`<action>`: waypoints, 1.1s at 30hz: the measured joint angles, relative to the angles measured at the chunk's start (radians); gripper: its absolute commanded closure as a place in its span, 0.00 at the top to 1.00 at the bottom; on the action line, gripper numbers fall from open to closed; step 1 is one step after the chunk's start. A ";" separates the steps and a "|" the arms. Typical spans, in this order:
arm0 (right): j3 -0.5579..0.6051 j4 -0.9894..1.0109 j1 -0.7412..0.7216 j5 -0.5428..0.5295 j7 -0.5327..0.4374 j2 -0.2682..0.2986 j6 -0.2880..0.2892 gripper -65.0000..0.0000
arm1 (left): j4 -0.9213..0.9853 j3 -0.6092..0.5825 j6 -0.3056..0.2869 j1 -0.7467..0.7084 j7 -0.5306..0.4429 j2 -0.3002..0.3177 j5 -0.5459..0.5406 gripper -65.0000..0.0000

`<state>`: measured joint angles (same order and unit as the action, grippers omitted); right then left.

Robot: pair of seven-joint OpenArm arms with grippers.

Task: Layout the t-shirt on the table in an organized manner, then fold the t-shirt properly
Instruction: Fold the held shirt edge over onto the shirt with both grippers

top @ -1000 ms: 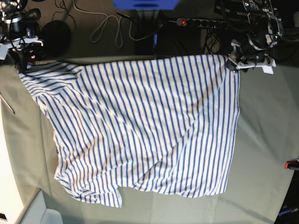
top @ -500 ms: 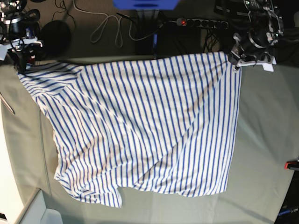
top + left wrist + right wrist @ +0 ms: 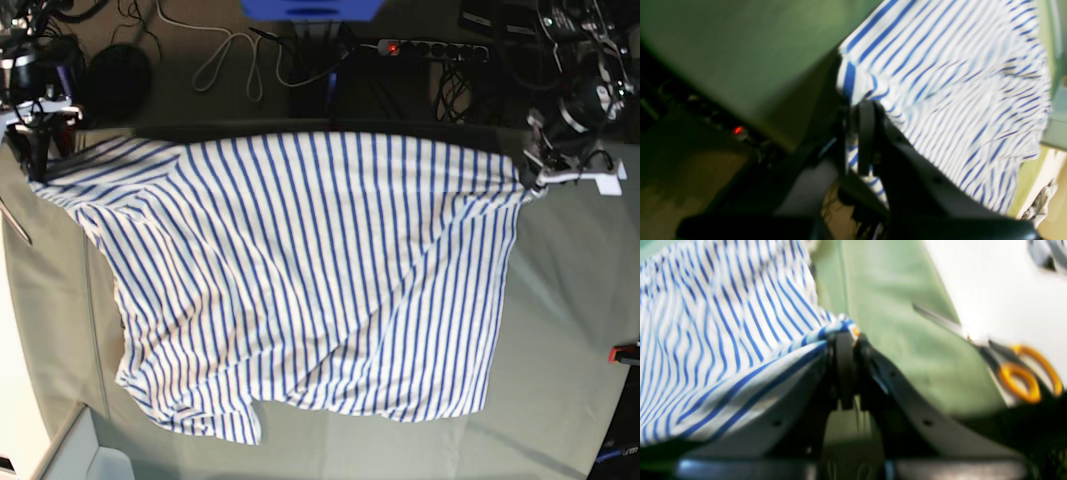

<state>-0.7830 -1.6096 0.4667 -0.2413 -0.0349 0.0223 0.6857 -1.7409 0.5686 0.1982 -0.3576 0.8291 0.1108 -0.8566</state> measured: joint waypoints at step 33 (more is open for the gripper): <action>0.044 0.403 -0.603 0.396 0.013 0.042 0.002 0.00 | 0.494 -0.072 0.008 0.591 -0.002 0.069 0.004 0.00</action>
<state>-0.7391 -1.2064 -0.1360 0.1543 -0.0223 0.0643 0.6872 -1.2472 0.4965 0.2058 0.2337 0.8268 0.1795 -0.8524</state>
